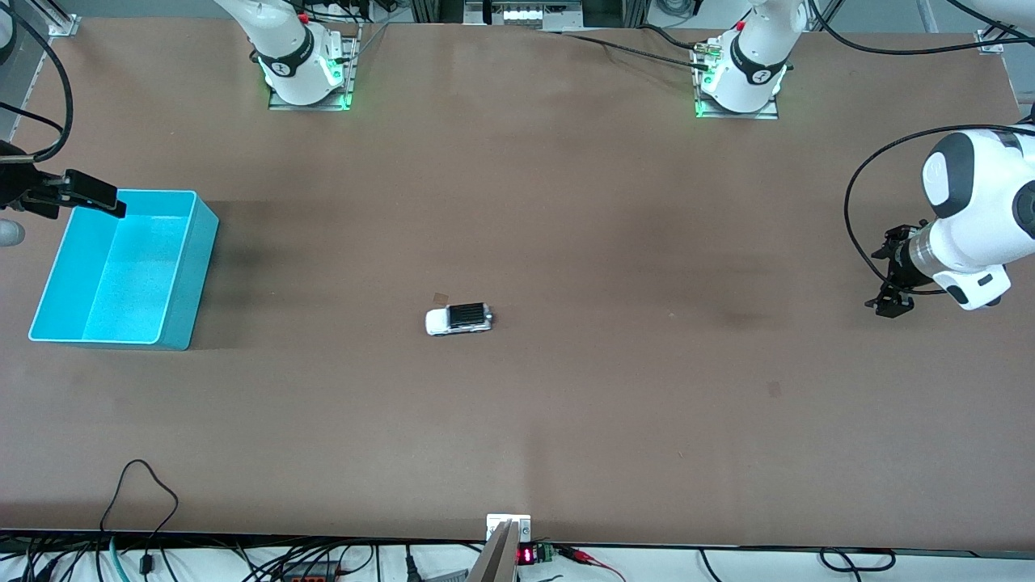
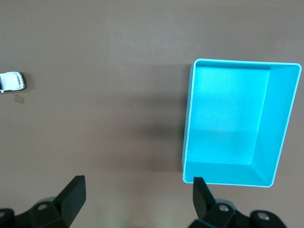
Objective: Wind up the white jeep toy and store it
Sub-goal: 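Draw the left gripper back while the jeep rolls toward the bin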
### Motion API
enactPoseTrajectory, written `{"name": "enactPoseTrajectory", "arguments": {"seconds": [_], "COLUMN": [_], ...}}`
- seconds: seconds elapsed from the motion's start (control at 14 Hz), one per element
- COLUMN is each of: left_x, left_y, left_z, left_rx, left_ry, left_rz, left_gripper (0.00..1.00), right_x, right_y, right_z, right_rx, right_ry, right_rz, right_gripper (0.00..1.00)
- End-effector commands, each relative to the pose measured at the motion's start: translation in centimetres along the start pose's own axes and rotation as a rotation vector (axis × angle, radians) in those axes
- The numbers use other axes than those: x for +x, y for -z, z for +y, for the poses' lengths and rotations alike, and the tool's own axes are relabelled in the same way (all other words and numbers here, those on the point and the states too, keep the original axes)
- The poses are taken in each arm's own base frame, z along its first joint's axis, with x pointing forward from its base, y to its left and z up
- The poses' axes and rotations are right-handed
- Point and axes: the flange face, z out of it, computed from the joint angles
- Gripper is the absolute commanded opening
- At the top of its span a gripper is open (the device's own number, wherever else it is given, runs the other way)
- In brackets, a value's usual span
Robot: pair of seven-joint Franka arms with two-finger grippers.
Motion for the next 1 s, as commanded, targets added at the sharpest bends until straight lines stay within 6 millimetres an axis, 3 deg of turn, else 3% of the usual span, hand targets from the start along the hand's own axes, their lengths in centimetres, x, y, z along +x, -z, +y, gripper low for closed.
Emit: {"name": "enactPoseTrajectory", "arguments": {"seconds": [0.0, 0.21, 0.57, 0.93], "left_x": [-0.6, -0.9, -2.6, -2.8], "left_y": [2.1, 4.6, 11.4, 15.3], "left_z": [-0.3, -0.1, 1.2, 0.6], "left_rx": [-0.012, -0.007, 0.036, 0.048], "left_ry": [-0.054, -0.1, -0.324, -0.625], "left_rz": [-0.001, 0.008, -0.001, -0.035], "left_gripper": [1.0, 1.0, 1.0, 1.0], "right_x": [-0.3, -0.3, -0.2, 0.0], "right_y": [0.1, 0.1, 0.0, 0.1], "right_z": [0.0, 0.0, 0.0, 0.0], "right_rx": [0.003, 0.003, 0.006, 0.004], "right_ry": [0.005, 0.005, 0.005, 0.005], "right_rz": [-0.005, -0.005, -0.004, 0.009], "right_gripper": [1.0, 1.0, 1.0, 1.0]}}
